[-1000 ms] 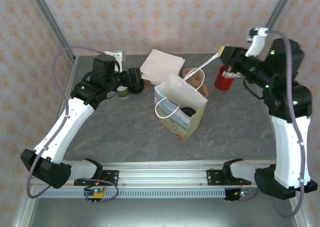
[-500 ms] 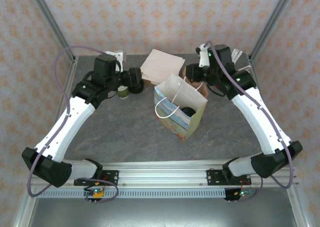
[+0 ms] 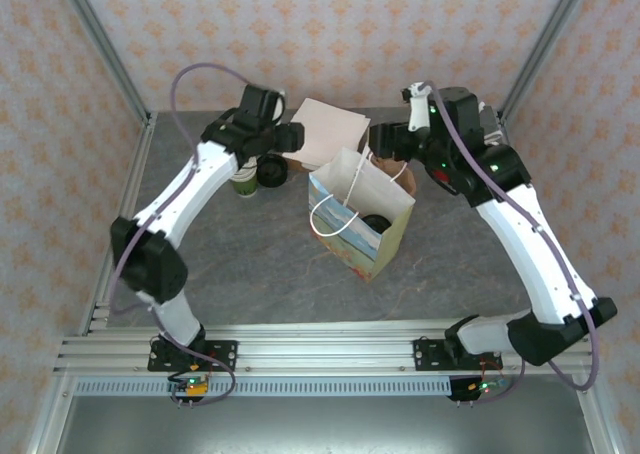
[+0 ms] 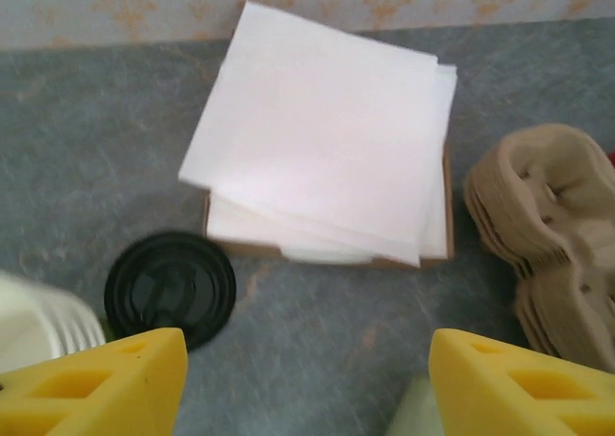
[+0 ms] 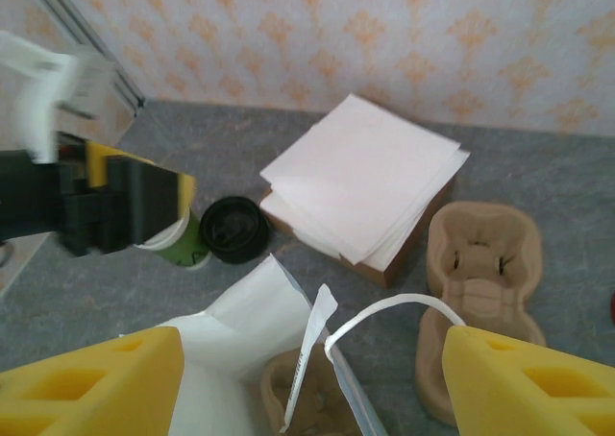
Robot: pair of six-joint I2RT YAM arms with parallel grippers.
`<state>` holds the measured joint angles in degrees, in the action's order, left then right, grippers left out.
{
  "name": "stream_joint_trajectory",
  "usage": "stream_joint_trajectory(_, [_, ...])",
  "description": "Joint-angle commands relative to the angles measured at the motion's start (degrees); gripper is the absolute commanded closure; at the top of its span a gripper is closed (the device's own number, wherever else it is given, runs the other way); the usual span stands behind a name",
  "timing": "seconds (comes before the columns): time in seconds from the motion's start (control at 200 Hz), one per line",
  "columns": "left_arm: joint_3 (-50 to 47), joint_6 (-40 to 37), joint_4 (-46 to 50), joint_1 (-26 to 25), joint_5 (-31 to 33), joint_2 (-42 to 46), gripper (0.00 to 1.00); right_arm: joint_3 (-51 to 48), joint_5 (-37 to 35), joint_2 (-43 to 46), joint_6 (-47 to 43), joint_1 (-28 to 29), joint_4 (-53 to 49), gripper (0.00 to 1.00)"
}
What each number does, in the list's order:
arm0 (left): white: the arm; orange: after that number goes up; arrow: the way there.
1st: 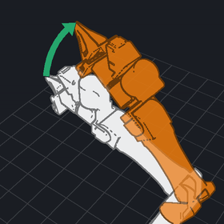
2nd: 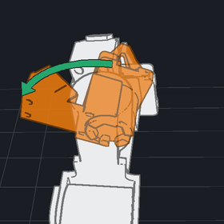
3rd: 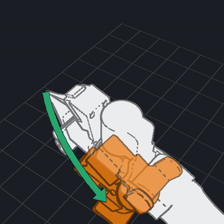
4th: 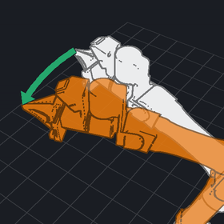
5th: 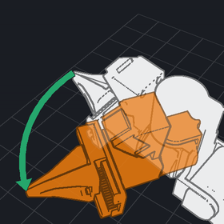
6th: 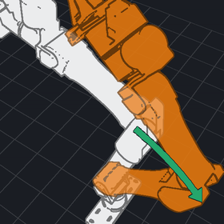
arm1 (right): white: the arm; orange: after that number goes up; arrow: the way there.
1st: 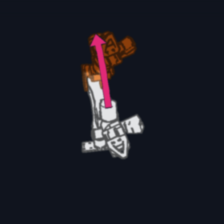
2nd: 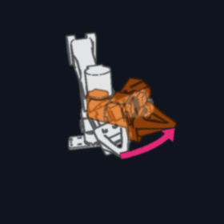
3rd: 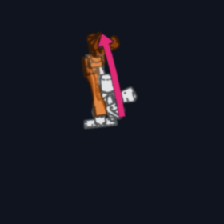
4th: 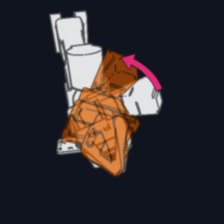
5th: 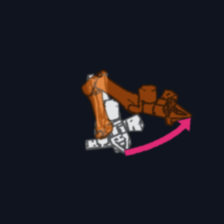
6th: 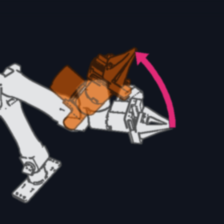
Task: Pack the takeout coffee
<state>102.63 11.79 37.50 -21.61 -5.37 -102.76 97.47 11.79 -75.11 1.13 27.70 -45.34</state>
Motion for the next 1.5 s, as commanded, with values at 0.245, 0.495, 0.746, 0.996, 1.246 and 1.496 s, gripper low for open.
stream_joint_trajectory(0.245, [42.76, -8.46, 21.90, 1.92, 7.30, -31.49, 0.37, -1.32, -7.67, 4.53, -2.66, -0.02, 0.01, 0.27])
stream_joint_trajectory(0.495, [49.67, -8.82, 19.03, 3.69, 7.72, -41.22, 0.36, -2.72, -7.84, 5.42, -2.31, -0.02, 0.36, 0.27])
stream_joint_trajectory(0.746, [54.50, -9.39, 18.35, 3.76, 8.11, -47.68, 0.37, -3.56, -7.68, 5.58, -1.98, -0.02, 0.51, 0.27])
stream_joint_trajectory(0.996, [54.40, -8.57, 16.85, 3.85, 5.52, -49.94, 0.42, -4.39, -8.01, 5.86, -1.82, -0.02, 0.60, 0.27])
stream_joint_trajectory(1.246, [54.36, -7.85, 15.77, 3.85, 2.92, -52.17, 0.51, -4.75, -8.34, 6.16, -1.70, 0.02, 0.56, 0.27])
stream_joint_trajectory(1.496, [54.36, -7.62, 15.14, 3.77, 1.24, -53.33, 0.60, -5.36, -8.37, 6.06, -1.57, -0.02, 0.70, 0.27])
